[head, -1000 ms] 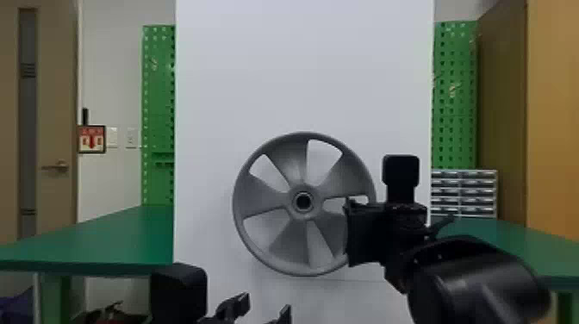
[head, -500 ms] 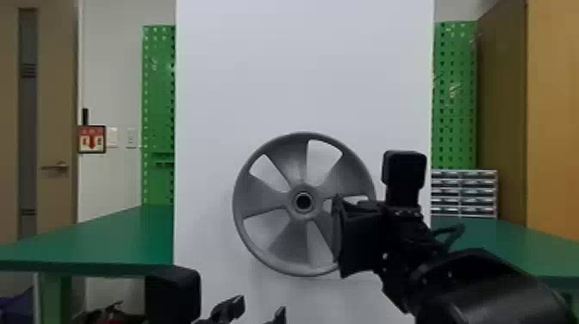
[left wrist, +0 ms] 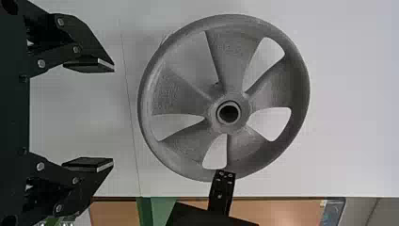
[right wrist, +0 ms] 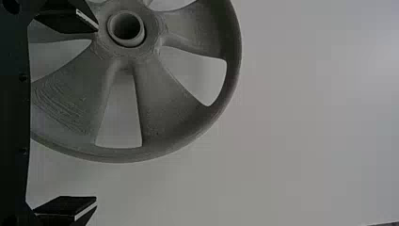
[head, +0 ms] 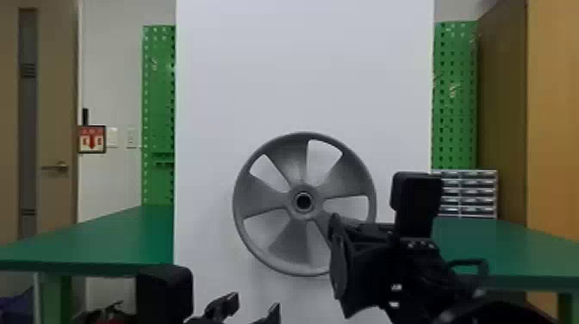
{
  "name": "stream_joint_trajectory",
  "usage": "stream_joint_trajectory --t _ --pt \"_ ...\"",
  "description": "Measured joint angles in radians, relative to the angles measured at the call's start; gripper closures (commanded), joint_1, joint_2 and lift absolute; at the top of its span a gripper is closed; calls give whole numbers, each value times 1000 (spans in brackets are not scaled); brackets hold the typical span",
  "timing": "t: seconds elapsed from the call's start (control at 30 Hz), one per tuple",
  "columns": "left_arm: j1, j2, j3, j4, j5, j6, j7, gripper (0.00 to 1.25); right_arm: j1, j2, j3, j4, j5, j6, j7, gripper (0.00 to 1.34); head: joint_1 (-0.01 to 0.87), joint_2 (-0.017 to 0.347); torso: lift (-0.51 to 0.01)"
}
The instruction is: Hold the wheel and insert it
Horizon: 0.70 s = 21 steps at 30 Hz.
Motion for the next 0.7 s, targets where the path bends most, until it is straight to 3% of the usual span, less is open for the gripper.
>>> stream_joint_trajectory --t 0.2,0.7 --pt "-3 0 0 0 0 0 0 532 73 0 -23 -52 30 -8 50 -2 5 110 -479" --pt "-6 -2 0 0 -2 0 0 532 267 -8 -89 -116 67 -61 90 -2 5 110 -479"
